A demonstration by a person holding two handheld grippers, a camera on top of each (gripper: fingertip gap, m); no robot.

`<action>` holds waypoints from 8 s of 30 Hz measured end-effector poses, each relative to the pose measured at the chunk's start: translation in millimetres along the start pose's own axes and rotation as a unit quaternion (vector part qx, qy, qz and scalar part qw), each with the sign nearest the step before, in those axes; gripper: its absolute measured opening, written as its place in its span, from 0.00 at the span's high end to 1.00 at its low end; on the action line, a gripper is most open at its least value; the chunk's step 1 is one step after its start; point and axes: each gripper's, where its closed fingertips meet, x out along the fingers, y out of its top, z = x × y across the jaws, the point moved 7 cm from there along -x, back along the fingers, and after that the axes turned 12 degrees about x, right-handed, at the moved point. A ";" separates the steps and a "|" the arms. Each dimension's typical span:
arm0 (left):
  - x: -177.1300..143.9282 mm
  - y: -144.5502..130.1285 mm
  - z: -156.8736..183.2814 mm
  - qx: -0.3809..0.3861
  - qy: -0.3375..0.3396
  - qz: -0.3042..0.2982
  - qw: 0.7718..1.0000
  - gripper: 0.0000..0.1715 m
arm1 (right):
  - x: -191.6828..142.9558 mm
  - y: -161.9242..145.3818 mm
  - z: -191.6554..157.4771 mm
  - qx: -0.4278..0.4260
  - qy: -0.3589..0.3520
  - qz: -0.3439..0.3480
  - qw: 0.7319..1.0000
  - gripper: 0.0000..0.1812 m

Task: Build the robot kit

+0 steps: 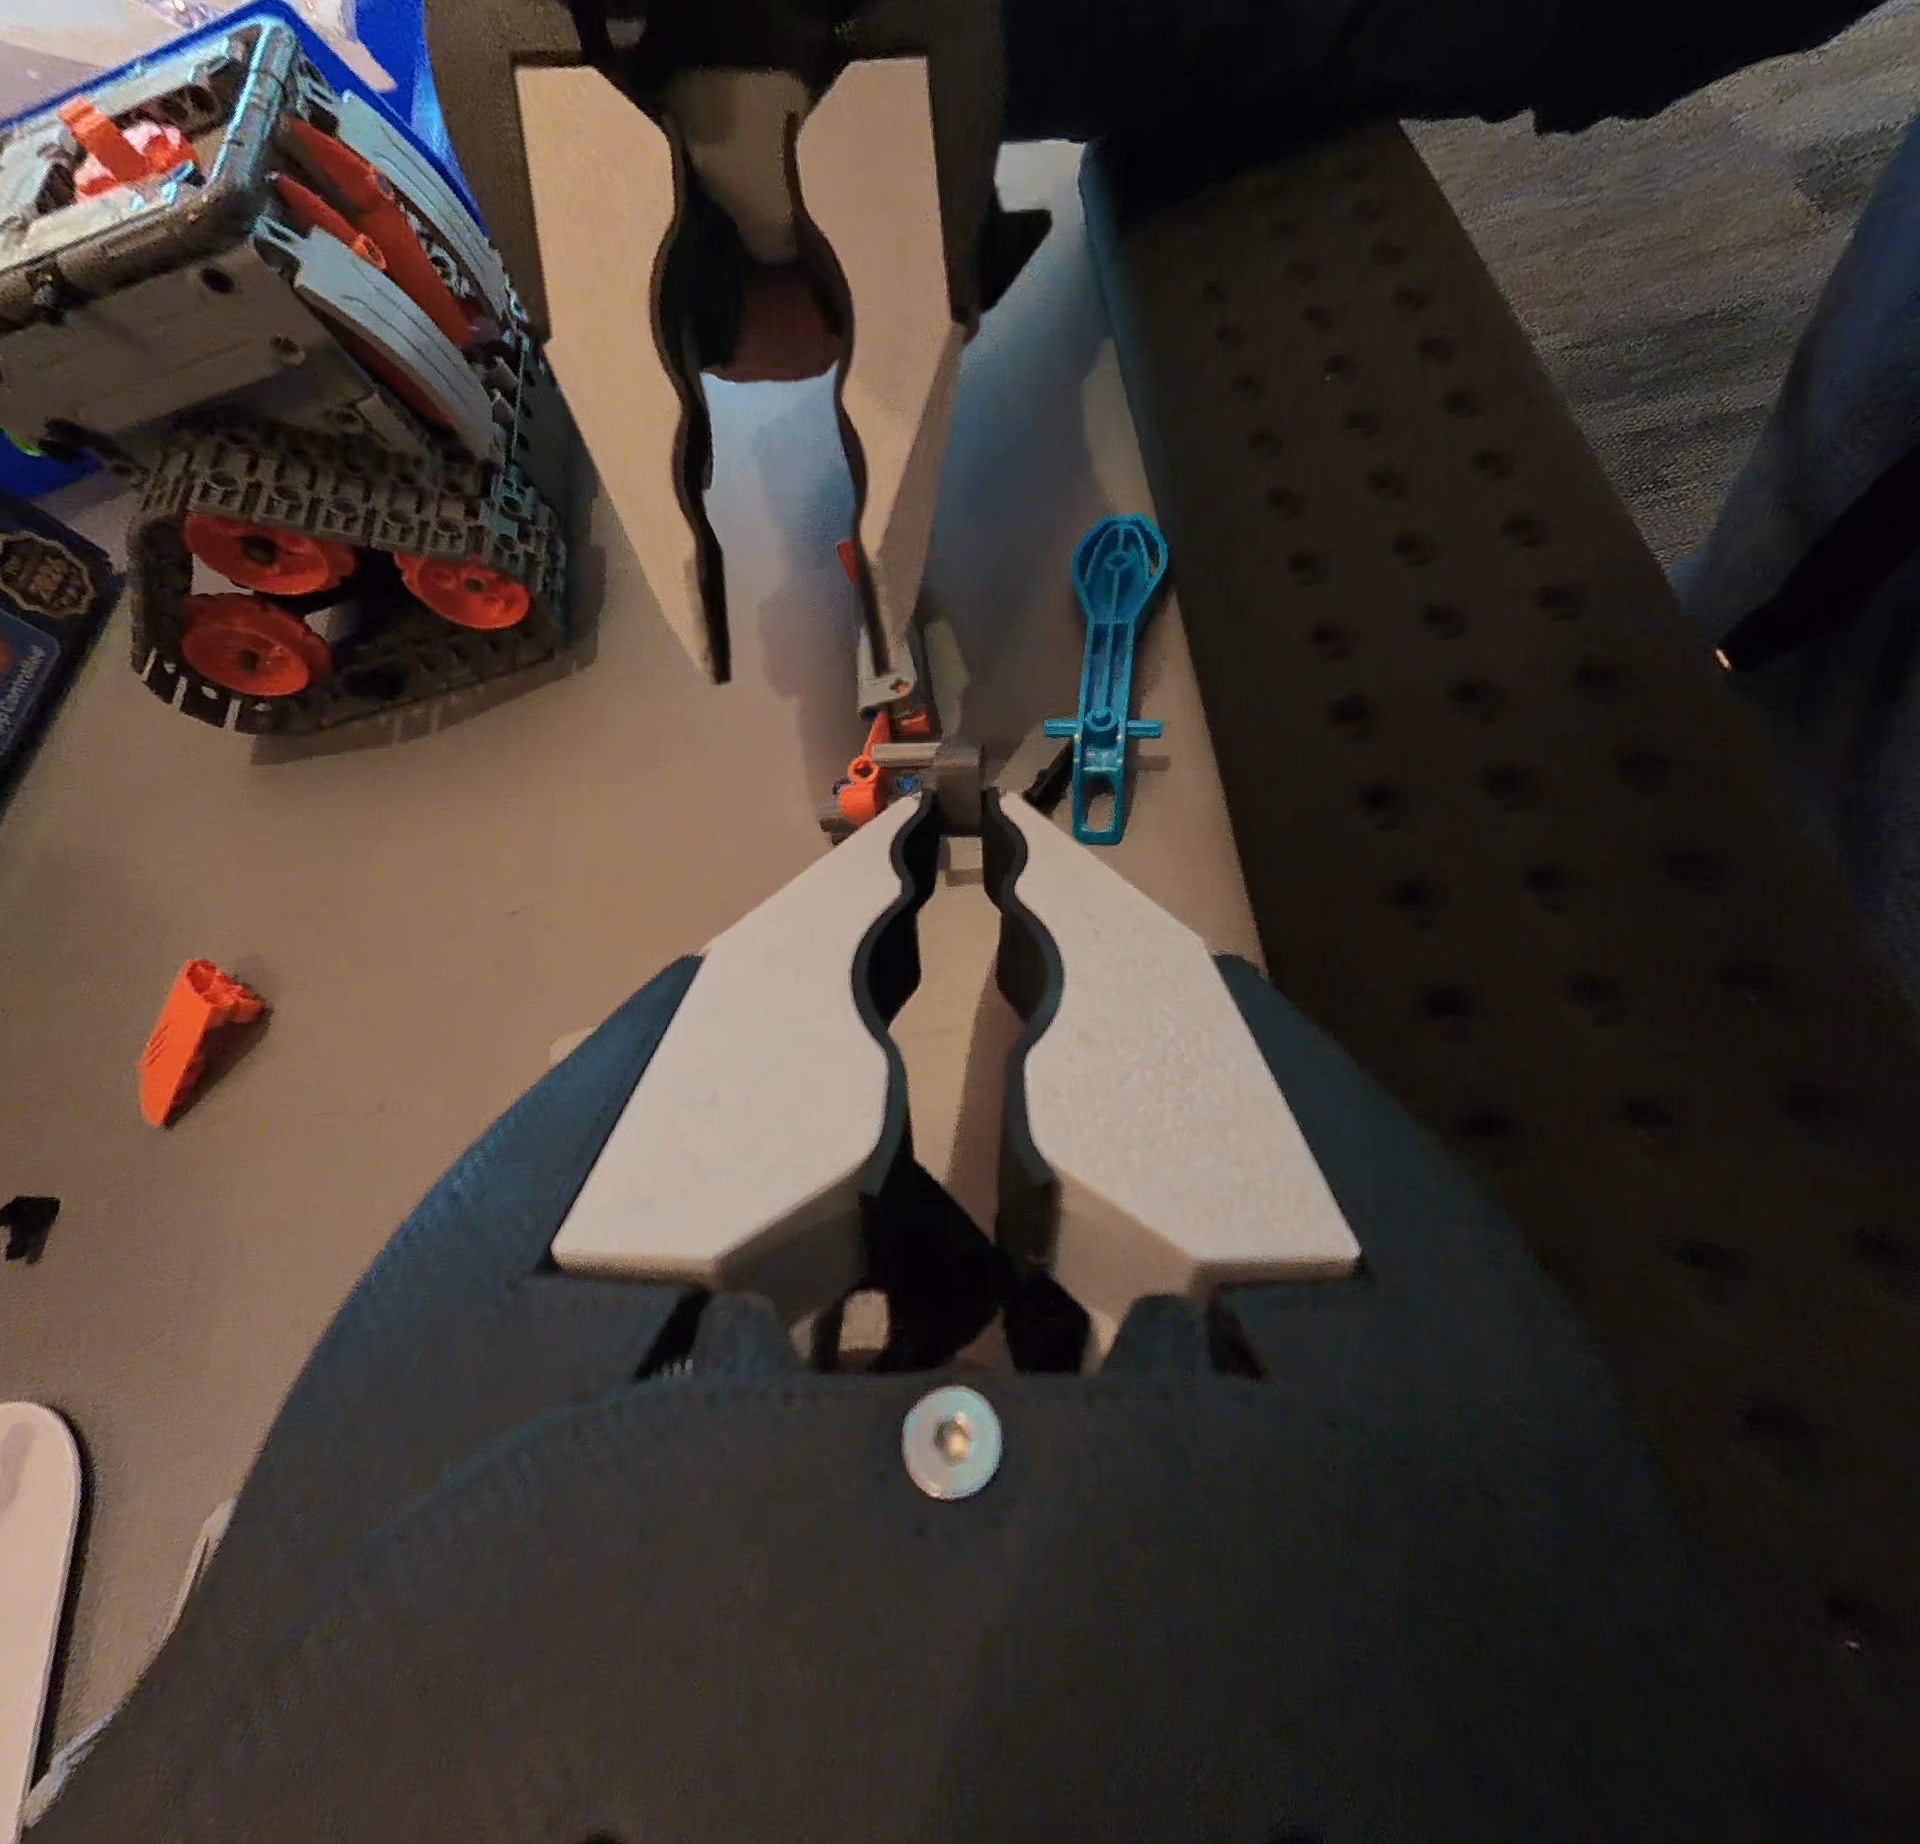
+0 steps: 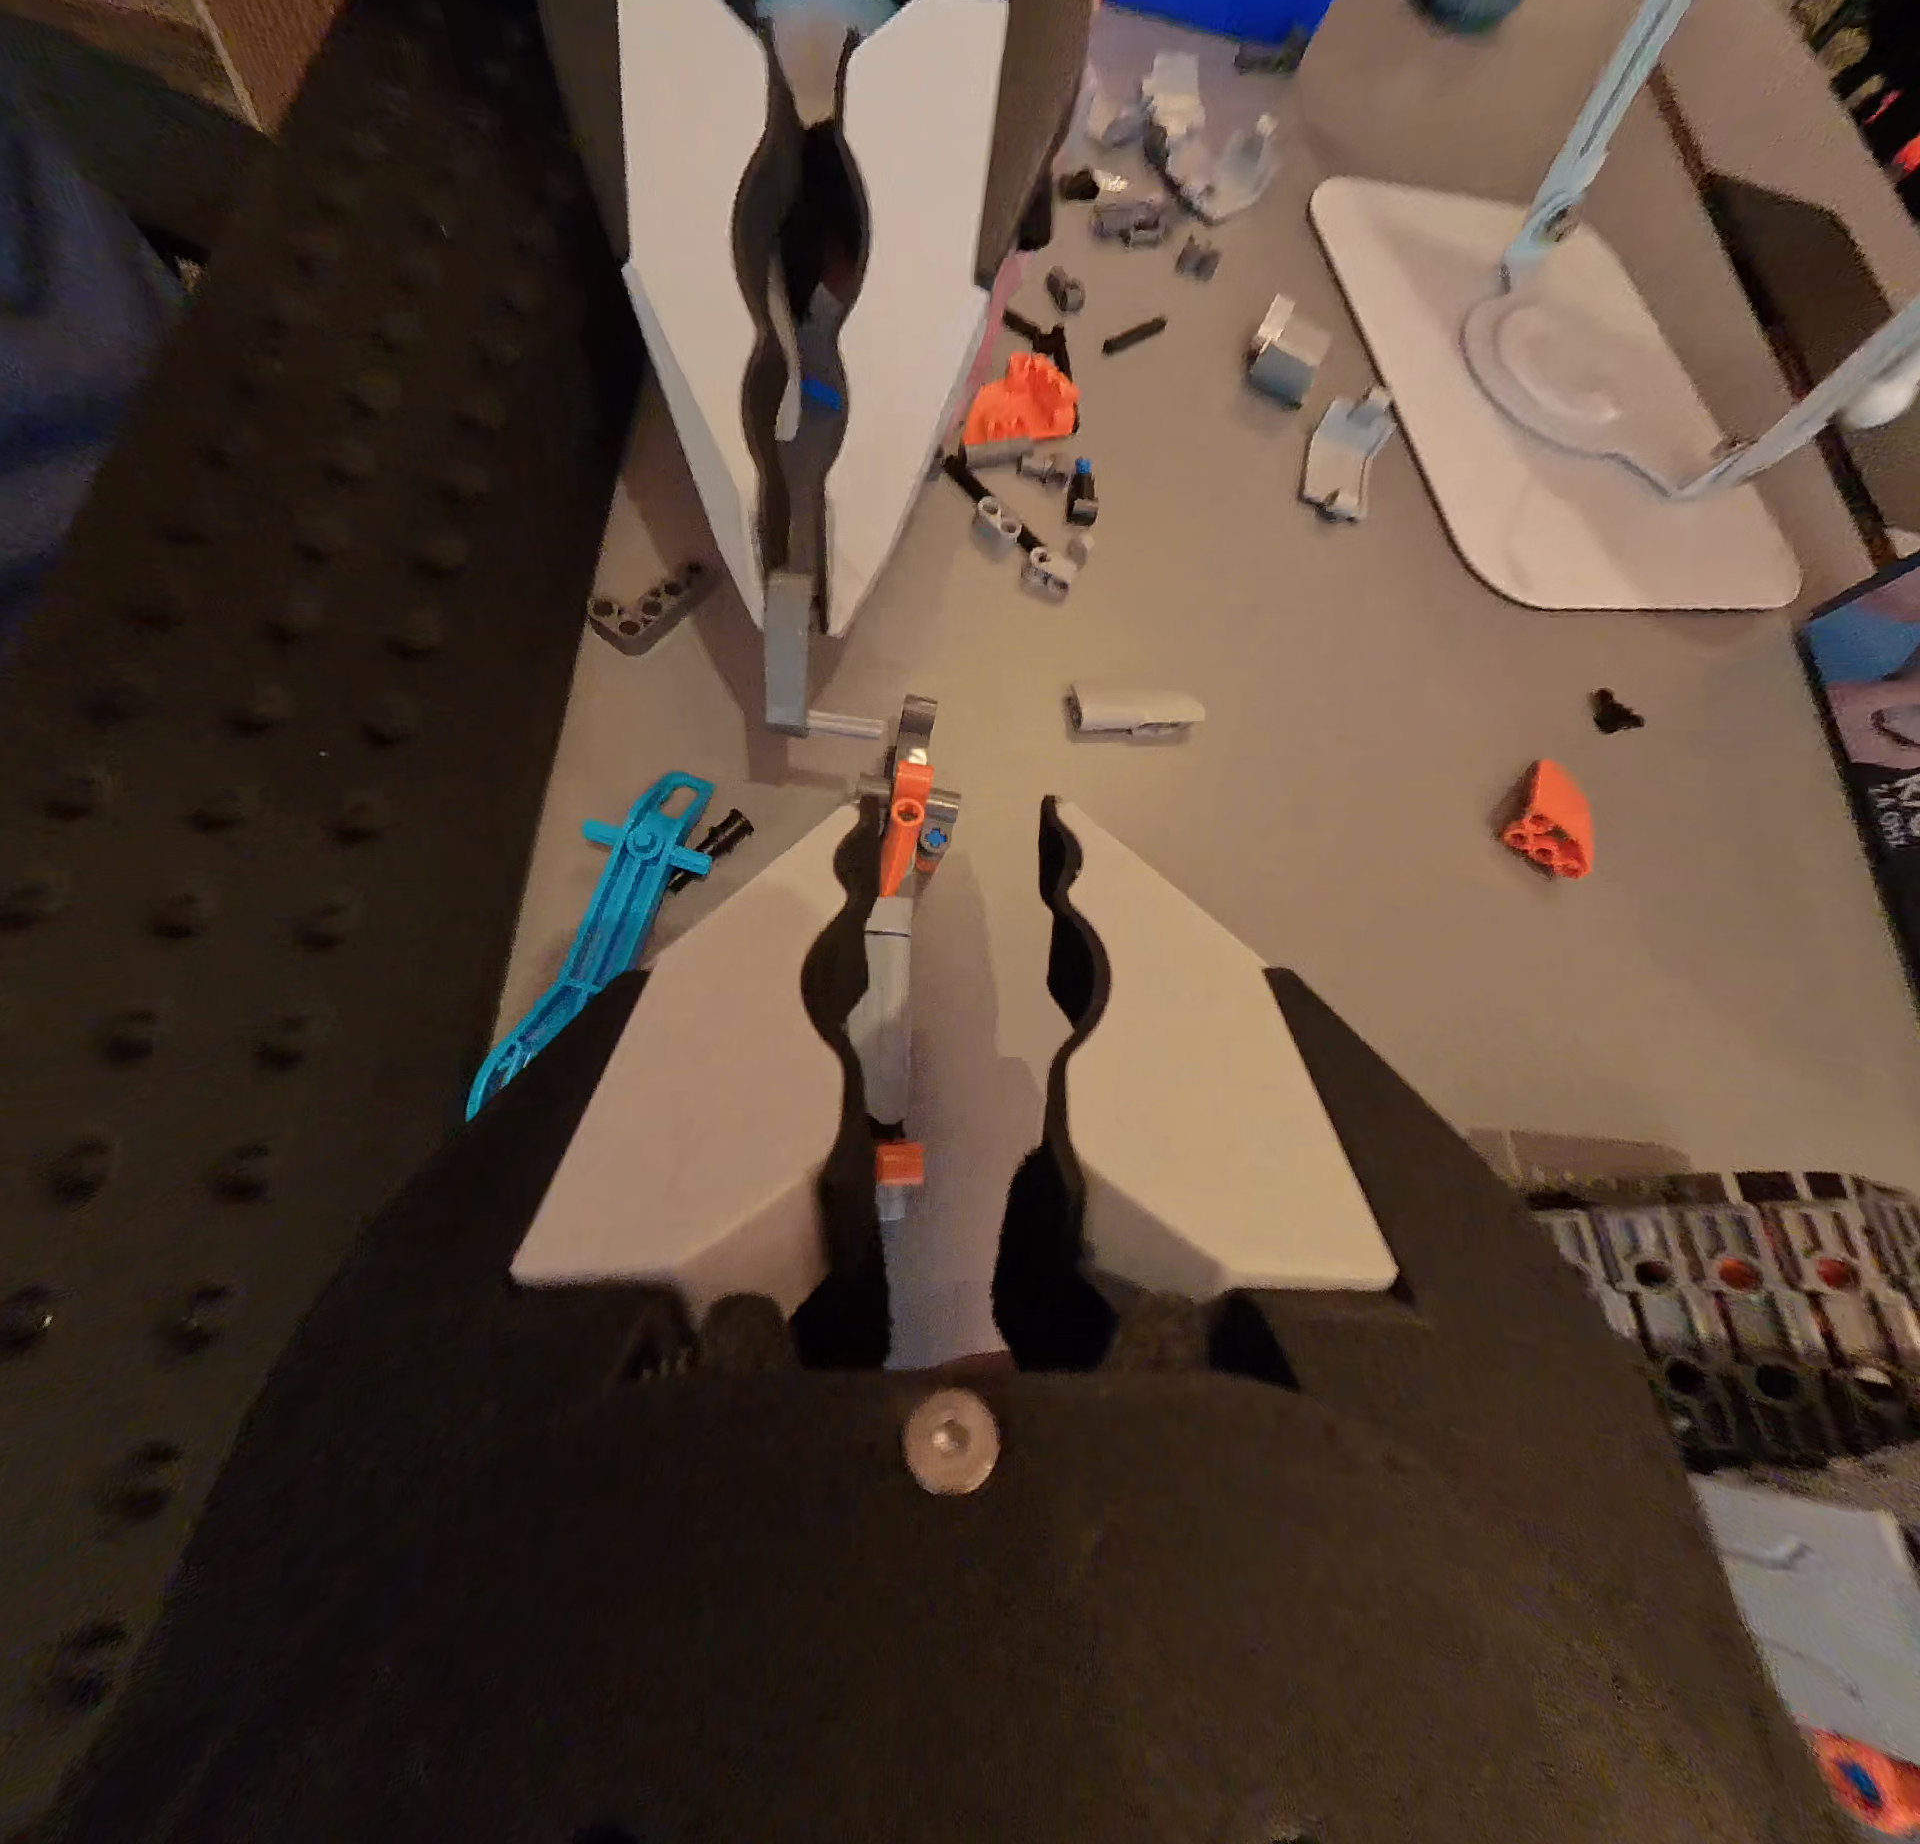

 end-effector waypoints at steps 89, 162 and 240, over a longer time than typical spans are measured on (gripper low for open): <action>10.0 -19.4 -15.2 -0.122 -0.040 -0.036 0.991 0.96 | 28.9 -13.6 -0.9 0.051 0.050 0.002 0.997 0.84; 23.2 -14.6 -11.2 -0.078 -0.063 -0.056 0.993 0.97 | 28.0 -16.8 -3.1 0.049 0.057 -0.002 0.997 0.84; 23.7 -22.7 -17.6 -0.162 -0.041 -0.054 0.985 0.97 | 28.0 -16.0 0.5 0.049 0.016 0.009 0.999 0.85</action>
